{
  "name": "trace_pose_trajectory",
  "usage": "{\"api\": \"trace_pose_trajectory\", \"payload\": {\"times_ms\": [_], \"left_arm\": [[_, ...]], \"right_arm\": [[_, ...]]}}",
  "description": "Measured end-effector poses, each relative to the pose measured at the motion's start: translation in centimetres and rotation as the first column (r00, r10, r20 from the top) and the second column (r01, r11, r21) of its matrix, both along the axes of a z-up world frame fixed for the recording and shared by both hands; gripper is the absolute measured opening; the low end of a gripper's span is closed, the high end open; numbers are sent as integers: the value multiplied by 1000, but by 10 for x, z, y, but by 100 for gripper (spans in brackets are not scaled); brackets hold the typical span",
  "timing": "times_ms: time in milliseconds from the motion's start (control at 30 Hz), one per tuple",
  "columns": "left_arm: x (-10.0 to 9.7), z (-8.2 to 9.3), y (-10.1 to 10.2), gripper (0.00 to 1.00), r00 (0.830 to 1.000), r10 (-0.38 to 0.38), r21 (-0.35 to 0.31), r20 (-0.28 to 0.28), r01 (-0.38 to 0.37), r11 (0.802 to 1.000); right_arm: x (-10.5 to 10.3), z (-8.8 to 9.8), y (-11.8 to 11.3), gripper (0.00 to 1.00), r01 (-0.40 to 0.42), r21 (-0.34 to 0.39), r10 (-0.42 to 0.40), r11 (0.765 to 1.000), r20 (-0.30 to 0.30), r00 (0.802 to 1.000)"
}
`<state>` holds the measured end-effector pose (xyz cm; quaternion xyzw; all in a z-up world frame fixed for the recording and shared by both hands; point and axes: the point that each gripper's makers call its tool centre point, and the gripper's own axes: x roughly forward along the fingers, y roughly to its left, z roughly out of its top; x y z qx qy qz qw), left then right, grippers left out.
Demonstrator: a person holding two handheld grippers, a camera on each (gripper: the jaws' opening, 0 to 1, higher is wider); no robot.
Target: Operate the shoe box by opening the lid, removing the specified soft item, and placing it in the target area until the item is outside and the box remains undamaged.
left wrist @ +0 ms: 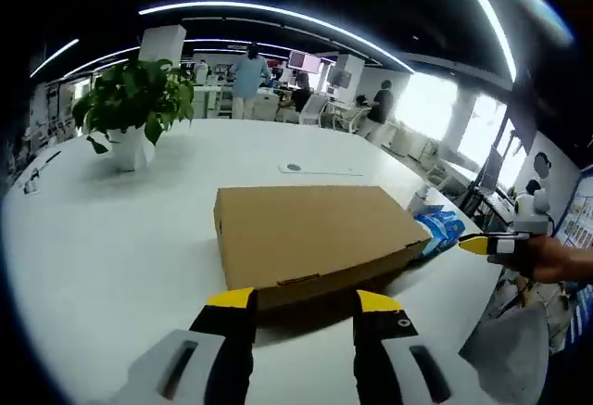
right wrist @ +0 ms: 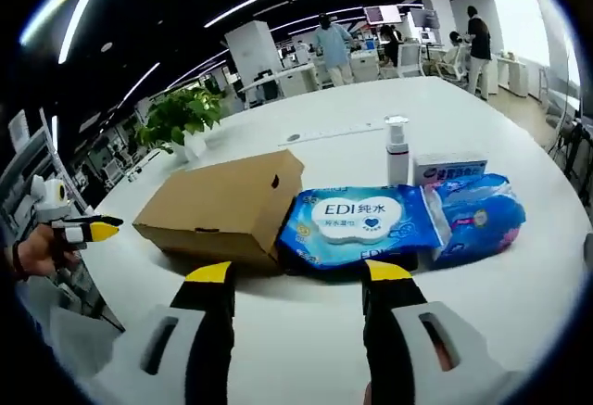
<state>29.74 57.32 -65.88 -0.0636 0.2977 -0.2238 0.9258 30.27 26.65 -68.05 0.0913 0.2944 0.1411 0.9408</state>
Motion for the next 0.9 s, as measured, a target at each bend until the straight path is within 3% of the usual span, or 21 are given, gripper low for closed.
{"api": "trace_pose_trajectory", "payload": {"times_ms": [267, 567, 900], "left_arm": [[-20, -22, -26, 47, 997, -37, -26, -74, 36, 999], [-1, -14, -24, 48, 998, -10, -10, -62, 9, 1000], [-5, -2, -15, 50, 998, 53, -9, -37, -54, 999]], "right_arm": [[-23, 3, -19, 58, 37, -32, -36, 999, 28, 999], [-41, -6, -24, 59, 58, -37, -56, 998, 32, 998], [-46, -8, -15, 58, 16, -25, -15, 1000, 44, 999]]}}
